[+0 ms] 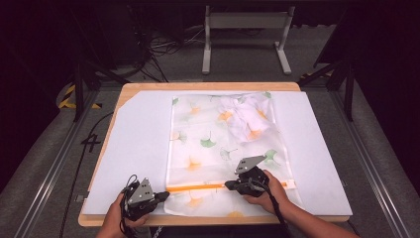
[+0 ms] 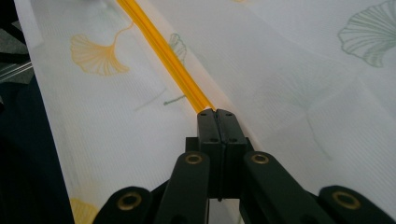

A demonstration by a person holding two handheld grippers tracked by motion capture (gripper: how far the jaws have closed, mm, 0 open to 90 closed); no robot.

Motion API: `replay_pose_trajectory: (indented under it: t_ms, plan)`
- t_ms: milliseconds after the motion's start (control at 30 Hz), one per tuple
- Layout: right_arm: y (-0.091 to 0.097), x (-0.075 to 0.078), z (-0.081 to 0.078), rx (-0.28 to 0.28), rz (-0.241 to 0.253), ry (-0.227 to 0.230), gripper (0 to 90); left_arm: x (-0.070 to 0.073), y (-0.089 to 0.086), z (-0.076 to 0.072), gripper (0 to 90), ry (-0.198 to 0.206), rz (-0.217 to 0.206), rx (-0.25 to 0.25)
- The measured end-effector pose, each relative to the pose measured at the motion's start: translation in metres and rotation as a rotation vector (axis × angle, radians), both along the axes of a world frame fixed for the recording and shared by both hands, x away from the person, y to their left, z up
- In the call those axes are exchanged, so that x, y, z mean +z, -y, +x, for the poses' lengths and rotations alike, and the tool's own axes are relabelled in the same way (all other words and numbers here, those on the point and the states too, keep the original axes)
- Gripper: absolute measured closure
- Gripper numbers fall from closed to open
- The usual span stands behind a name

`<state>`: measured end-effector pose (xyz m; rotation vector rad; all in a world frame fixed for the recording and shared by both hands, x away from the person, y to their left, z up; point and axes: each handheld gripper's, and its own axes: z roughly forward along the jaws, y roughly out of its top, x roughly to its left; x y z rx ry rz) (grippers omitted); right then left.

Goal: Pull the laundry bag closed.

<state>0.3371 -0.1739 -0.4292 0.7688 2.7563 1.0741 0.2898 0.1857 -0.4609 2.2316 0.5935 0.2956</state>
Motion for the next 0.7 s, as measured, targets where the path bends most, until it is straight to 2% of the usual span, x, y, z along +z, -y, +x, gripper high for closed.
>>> replay_pose_trajectory:
  t_ms: [267,467,700]
  plan:
    - [0.023,0.001,-0.004,-0.03,-0.003,0.0,90.0,0.0,0.0,0.0,90.0,0.0,0.0,0.0]
    - [0.046,-0.003,-0.006,-0.077,-0.006,-0.016,90.0,0.0,0.0,0.0,90.0,-0.001,-0.003,0.001]
    - [0.061,-0.002,-0.008,-0.104,-0.01,-0.016,90.0,0.0,0.0,0.001,90.0,-0.002,-0.002,0.0]
